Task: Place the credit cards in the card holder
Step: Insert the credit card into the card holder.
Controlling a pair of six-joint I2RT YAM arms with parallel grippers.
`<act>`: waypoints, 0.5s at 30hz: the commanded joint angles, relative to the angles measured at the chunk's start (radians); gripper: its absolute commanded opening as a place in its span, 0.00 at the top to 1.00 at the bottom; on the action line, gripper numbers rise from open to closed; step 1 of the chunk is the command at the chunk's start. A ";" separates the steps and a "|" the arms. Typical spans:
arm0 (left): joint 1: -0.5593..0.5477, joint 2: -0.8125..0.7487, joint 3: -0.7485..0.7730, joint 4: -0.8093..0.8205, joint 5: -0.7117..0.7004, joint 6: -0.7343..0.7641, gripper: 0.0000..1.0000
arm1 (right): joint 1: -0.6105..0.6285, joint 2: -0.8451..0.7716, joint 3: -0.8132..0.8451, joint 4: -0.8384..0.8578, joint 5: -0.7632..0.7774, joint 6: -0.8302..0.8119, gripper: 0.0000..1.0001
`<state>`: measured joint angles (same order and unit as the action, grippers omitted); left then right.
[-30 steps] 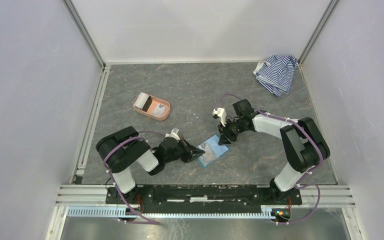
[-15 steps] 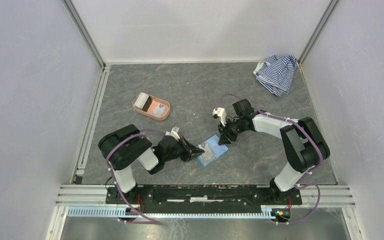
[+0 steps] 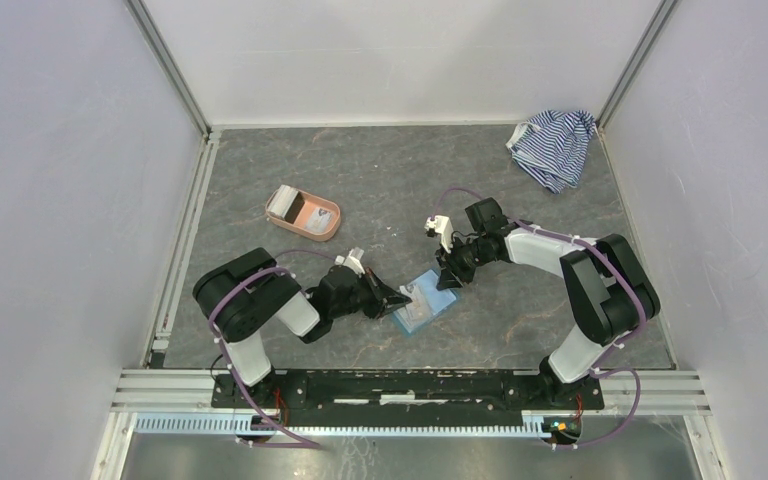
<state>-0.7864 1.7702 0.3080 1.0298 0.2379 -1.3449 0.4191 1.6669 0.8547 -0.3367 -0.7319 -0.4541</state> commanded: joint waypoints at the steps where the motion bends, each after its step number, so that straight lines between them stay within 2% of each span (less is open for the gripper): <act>1: 0.004 0.011 0.000 0.010 0.021 0.074 0.98 | 0.006 -0.023 0.036 -0.001 0.000 -0.017 0.73; 7: 0.004 0.028 -0.021 0.083 0.019 0.041 0.98 | 0.004 -0.024 0.036 -0.002 0.000 -0.018 0.73; 15: -0.009 0.064 -0.062 0.154 -0.052 -0.042 0.98 | 0.005 -0.023 0.035 -0.002 -0.003 -0.018 0.73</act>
<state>-0.7868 1.8118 0.2749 1.1393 0.2348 -1.3582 0.4191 1.6669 0.8547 -0.3389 -0.7319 -0.4557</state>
